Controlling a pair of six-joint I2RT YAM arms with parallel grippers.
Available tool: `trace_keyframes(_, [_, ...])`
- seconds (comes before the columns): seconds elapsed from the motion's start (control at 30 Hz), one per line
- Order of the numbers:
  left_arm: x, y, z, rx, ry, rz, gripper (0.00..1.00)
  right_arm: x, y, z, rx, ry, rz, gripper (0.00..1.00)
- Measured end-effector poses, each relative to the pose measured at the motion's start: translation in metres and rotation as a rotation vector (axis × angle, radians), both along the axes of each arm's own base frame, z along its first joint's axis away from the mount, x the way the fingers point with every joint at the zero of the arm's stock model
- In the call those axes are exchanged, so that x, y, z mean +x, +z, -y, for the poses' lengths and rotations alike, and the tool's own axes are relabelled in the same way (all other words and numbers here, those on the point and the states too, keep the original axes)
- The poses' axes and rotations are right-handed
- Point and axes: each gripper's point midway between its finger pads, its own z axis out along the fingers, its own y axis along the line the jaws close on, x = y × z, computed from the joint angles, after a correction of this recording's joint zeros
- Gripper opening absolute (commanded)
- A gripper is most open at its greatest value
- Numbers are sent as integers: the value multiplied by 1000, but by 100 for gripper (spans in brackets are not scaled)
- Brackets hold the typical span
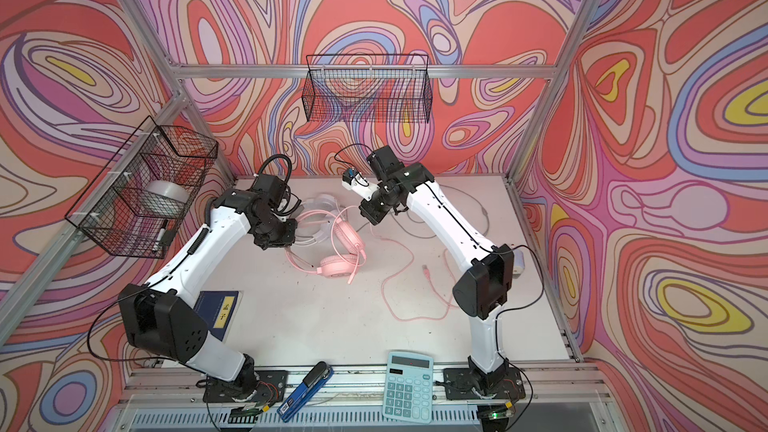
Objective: Wrap the headphones
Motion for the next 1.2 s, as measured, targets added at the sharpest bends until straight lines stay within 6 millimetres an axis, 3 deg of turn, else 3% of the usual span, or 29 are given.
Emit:
trace_keyframes(0.23, [-3, 0, 3, -1, -35, 11, 0, 12, -23, -9, 9, -47, -67, 0])
trace_keyframes(0.5, [-7, -5, 5, -18, -46, 6, 0, 19, -45, -6, 94, -100, -170, 0])
trace_keyframes(0.7, [-7, -7, 10, -53, -47, 2, 0, 25, -54, -13, 155, -116, -194, 12])
trace_keyframes(0.9, [-5, -6, 8, -102, -8, -4, 0, 27, -92, -7, 196, -188, -278, 31])
trace_keyframes(1.2, [-7, -13, 1, -154, 45, -31, 0, 36, -111, 11, 246, -278, -298, 37])
